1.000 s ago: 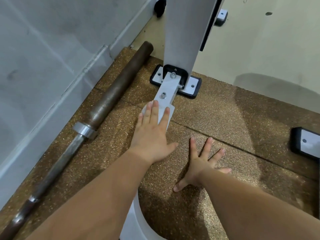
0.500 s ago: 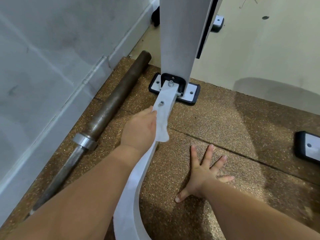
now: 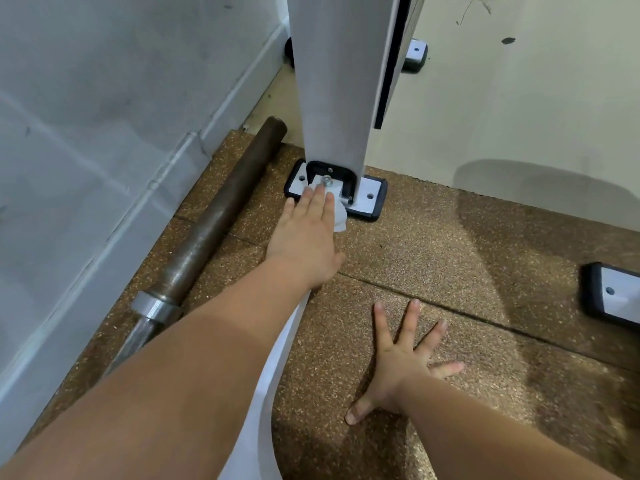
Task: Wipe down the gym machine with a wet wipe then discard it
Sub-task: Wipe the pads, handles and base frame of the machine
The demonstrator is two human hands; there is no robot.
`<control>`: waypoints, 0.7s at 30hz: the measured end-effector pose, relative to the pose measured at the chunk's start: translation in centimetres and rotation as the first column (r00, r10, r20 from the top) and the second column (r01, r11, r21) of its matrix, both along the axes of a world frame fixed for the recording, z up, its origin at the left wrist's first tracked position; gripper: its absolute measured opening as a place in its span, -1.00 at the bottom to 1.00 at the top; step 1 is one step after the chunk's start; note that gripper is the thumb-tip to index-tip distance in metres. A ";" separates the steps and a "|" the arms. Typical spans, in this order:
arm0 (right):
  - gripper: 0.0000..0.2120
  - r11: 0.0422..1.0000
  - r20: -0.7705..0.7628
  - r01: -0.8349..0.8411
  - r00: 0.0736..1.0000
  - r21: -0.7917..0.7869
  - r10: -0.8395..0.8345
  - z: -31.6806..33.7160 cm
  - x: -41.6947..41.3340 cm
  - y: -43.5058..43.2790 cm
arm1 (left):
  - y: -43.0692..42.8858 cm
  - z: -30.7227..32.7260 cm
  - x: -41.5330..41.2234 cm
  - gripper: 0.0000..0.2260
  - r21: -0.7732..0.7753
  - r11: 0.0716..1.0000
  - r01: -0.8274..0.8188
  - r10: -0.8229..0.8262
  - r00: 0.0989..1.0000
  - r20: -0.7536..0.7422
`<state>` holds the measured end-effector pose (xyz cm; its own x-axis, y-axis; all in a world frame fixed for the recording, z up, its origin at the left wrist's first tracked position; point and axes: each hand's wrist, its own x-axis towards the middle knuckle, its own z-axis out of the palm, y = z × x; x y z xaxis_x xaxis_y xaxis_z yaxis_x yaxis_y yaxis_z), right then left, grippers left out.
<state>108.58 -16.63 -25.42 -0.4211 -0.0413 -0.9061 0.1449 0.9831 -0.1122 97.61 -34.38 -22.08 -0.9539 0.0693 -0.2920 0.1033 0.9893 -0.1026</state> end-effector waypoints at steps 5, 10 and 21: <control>0.66 1.000 -0.008 0.003 1.000 0.002 -0.003 -0.1 0.1 0.0 | 1.5 0.1 0.1 -0.13 -0.225 0.967 0.122 -0.122 0.992 0.016; 0.66 1.000 -0.016 0.004 1.000 0.008 -0.004 -0.1 0.0 -0.1 | 1.7 -0.7 1.5 -0.21 -0.332 0.912 0.242 -0.245 0.969 0.034; 0.67 0.999 -0.064 -0.010 0.998 0.036 0.012 -0.6 0.3 -0.1 | 0.9 -0.9 11.9 -0.17 0.002 1.000 -0.027 0.027 0.999 0.021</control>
<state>108.88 -16.75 -25.99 -0.4781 -0.0141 -0.8782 0.1277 0.9881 -0.0854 109.46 -33.43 -23.01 -0.9490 0.0438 -0.3122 0.0783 0.9920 -0.0987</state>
